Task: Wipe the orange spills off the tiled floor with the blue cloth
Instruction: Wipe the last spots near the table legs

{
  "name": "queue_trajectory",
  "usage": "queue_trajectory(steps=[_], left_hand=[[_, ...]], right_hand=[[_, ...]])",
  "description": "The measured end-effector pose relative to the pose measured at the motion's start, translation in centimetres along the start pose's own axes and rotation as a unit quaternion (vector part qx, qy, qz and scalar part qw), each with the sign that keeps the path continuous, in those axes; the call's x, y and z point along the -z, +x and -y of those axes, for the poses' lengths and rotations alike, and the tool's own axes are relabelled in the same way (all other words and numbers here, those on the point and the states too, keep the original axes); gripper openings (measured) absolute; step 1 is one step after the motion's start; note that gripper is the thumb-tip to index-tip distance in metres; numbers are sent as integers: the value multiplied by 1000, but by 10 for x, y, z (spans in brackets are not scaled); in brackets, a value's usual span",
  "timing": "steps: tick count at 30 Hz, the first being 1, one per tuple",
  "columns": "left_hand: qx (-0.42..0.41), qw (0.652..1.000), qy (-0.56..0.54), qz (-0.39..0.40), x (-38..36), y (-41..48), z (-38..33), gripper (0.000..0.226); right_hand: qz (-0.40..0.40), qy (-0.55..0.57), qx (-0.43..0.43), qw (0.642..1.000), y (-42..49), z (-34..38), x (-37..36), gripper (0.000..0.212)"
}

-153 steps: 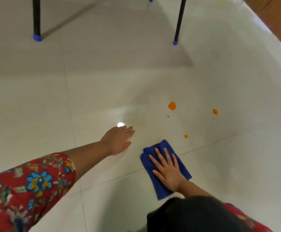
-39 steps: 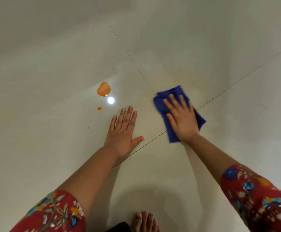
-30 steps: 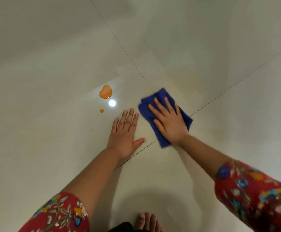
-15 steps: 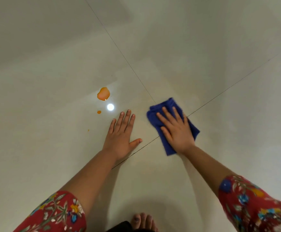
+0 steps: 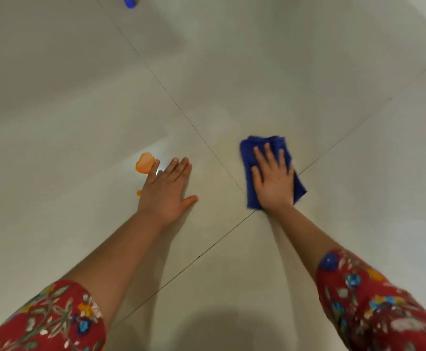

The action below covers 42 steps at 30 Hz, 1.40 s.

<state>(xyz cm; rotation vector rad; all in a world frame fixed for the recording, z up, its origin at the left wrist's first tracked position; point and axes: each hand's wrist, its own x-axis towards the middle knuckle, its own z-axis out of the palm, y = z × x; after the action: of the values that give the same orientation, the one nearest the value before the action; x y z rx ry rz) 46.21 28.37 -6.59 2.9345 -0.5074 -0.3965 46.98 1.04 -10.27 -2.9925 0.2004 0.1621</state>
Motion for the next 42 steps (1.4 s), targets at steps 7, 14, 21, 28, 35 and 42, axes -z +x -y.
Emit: queue_trajectory(steps=[7, 14, 21, 28, 35, 42], left_hand=[[-7, 999, 32, 6, -2, 4, 1, 77], [-6, 1000, -22, -14, -11, 1, 5, 76], [1, 999, -46, -12, -13, 2, 5, 76], [55, 994, -77, -58, -12, -30, 15, 70], [195, 977, -83, -37, -44, -138, 106, 81], [192, 978, -70, -42, -48, -147, 105, 90]], right_hand=[[7, 26, -126, 992, 139, 30, 12, 57], [33, 7, 182, 983, 86, 64, 5, 55], [18, -15, 45, 999, 51, 5, 5, 55], [26, 16, 104, 994, 61, 139, -15, 55], [11, -11, 118, 993, 12, 91, -17, 52], [24, -4, 51, 998, 84, 170, -16, 54]])
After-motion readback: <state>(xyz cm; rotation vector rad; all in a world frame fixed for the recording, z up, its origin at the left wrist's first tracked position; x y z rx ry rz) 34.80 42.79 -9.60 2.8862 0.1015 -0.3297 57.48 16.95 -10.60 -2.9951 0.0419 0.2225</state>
